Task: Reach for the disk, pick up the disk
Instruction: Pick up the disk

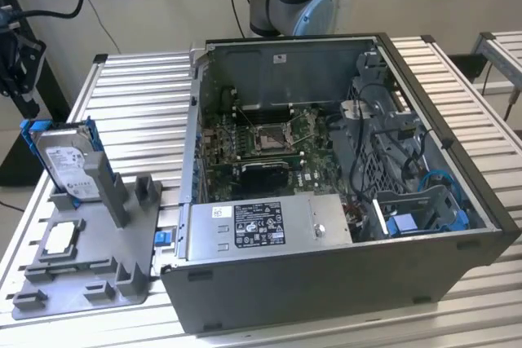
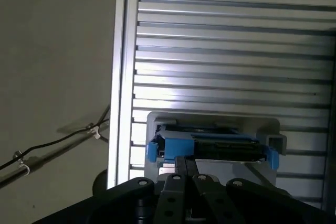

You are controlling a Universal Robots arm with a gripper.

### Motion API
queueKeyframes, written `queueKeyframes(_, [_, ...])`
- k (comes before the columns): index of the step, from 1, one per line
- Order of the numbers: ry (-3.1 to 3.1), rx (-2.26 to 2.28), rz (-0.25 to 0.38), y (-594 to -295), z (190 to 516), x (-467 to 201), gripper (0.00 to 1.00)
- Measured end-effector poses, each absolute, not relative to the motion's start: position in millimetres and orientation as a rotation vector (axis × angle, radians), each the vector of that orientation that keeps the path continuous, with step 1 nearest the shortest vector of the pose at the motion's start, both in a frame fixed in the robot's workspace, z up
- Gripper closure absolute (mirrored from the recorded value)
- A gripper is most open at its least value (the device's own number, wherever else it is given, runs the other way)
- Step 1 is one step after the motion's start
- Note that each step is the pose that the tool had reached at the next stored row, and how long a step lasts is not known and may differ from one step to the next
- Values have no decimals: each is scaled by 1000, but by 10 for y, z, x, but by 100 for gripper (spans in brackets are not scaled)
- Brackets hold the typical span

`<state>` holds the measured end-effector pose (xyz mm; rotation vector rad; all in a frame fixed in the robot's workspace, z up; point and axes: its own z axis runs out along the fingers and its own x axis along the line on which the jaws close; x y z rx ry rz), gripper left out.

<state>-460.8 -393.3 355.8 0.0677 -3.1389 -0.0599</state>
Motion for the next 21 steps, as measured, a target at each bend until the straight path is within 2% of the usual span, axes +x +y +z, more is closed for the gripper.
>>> queueKeyframes(21, [-3070, 625, -58, -3933, 3557, -4607, 100])
